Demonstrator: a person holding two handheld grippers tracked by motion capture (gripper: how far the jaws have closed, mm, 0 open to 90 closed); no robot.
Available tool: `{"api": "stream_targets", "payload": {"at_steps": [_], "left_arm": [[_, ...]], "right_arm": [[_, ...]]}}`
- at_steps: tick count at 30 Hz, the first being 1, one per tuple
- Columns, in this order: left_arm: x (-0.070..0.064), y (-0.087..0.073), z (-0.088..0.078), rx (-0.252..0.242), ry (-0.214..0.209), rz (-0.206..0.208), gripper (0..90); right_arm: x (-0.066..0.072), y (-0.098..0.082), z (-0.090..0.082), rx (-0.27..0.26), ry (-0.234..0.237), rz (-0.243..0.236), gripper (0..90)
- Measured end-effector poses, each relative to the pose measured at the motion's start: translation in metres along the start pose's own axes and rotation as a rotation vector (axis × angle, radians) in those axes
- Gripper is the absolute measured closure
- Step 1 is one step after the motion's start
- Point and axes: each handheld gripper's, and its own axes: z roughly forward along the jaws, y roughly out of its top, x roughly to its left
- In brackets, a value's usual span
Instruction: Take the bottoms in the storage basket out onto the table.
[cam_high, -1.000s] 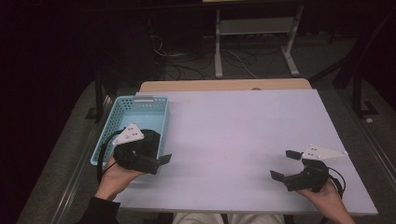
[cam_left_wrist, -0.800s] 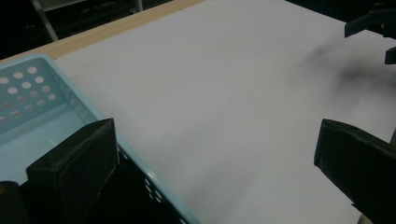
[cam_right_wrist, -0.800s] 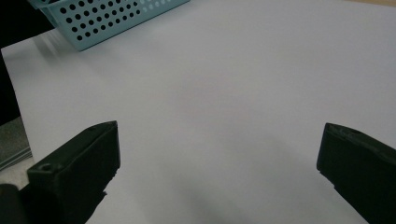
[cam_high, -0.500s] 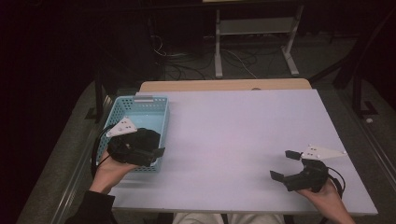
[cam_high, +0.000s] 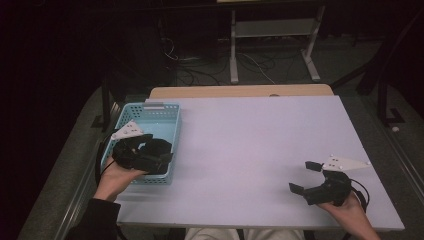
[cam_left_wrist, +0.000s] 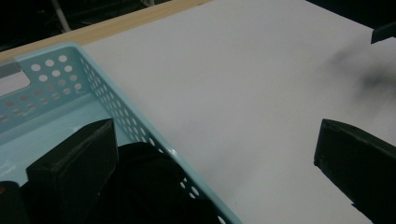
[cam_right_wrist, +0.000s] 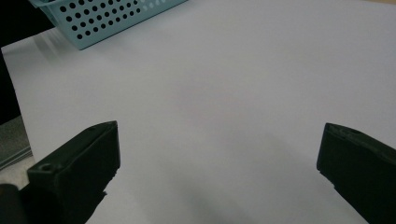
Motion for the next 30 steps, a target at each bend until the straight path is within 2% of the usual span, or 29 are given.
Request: {"api": "stream_targets", "payload": {"at_steps": [20,30], "left_arm": [[0.030,-0.003,0.009,0.061,0.031,-0.071,0.0],[0.045,-0.014,0.010,0.102,0.042,-0.117,0.0]], "right_arm": [[-0.001,0.000,-0.001,-0.001,0.002,0.000,0.0],[-0.001,0.000,-0.001,0.000,0.003,-0.001,0.0]]}}
